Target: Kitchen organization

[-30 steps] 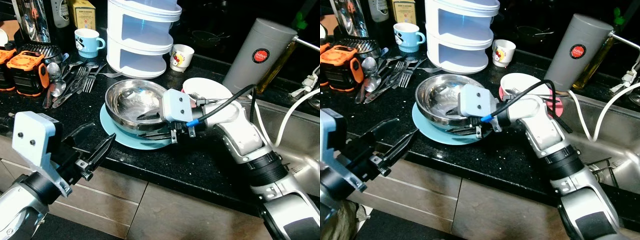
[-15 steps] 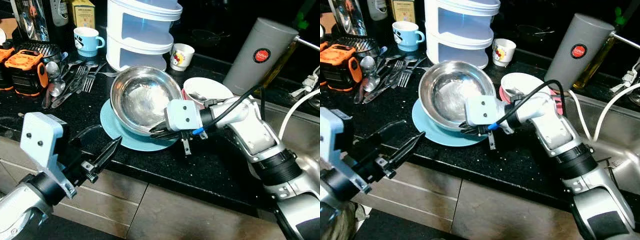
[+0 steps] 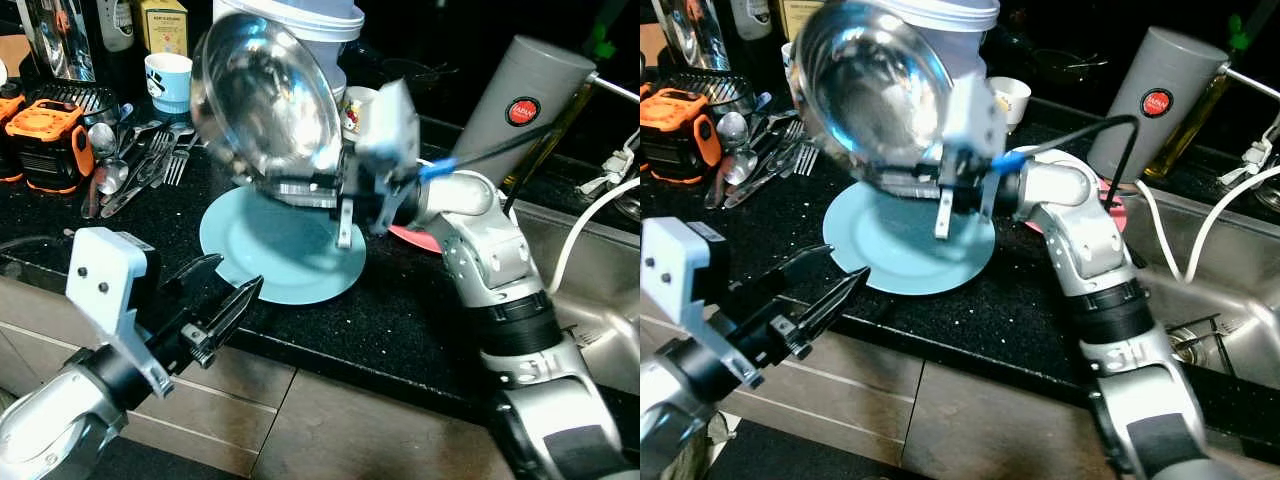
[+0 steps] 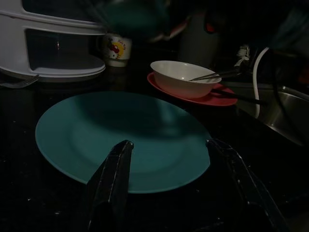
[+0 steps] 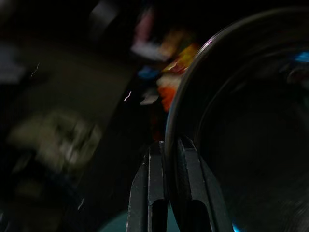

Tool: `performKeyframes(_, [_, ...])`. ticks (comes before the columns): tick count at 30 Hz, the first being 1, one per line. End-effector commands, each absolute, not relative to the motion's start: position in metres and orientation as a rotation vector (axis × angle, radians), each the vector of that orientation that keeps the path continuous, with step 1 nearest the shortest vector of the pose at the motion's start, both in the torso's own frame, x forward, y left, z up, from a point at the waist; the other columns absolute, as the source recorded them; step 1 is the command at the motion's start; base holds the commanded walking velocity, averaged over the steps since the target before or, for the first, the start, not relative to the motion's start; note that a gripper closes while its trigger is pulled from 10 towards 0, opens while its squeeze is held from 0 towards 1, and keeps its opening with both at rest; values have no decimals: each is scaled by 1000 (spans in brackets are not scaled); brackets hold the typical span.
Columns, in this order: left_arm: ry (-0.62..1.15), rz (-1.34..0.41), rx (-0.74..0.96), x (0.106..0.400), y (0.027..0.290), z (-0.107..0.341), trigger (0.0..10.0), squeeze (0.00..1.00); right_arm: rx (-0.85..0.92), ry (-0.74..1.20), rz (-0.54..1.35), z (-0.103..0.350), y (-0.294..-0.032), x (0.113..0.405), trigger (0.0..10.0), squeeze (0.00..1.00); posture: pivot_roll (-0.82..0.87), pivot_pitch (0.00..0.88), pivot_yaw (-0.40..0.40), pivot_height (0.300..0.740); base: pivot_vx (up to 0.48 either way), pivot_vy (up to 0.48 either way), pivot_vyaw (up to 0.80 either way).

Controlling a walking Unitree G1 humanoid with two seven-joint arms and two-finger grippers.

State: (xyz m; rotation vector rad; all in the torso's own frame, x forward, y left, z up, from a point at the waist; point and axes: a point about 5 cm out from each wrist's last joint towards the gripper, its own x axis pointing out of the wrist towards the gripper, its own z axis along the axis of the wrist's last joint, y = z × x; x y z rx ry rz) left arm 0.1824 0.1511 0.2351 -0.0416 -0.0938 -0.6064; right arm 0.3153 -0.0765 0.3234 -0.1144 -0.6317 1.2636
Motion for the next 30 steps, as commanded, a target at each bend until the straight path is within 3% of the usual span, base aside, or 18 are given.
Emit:
performKeyframes(1, [-96,-616,-57,183,148,234,10000,0,-16,-643,1165,328,-93,321,0,0,254,0,-156,740,0,0,0])
performKeyframes(8, [-114,-622,-67,190,144,236,10000,0,185,-609,912,325,-127,349,0,0,238,0,-146,740,0,0,-800])
performKeyframes(11, [-119,-630,-78,193,138,235,10000,0,248,-578,742,318,-154,363,0,0,232,0,-139,740,0,0,-800])
performKeyframes(15, [-112,-632,-82,196,136,232,10000,0,196,-550,601,313,-175,368,0,0,219,0,-127,740,0,0,-800])
performKeyframes(23, [-110,-638,-83,197,135,232,10000,0,83,-489,502,307,-182,376,39,0,212,0,-121,740,0,0,-800])
performKeyframes(24, [-111,-638,-82,198,134,232,10000,0,14,-454,483,301,-179,379,4314,0,212,0,-123,740,0,0,0])
performKeyframes(25, [-111,-638,-82,198,134,232,10000,0,14,-454,483,301,-179,379,4314,0,212,0,-123,740,0,0,0])
performKeyframes(26, [-111,-638,-81,198,134,232,10000,0,-63,-409,476,293,-175,381,10000,0,212,0,-123,740,0,0,0])
performKeyframes(28, [-113,-635,-73,199,133,232,10000,0,-245,-304,499,271,-159,386,10000,0,225,0,-129,740,0,0,0])
performKeyframes(30, [-113,-635,-73,199,133,232,10000,0,-245,-304,499,271,-159,386,10000,0,225,0,-129,740,0,0,0])
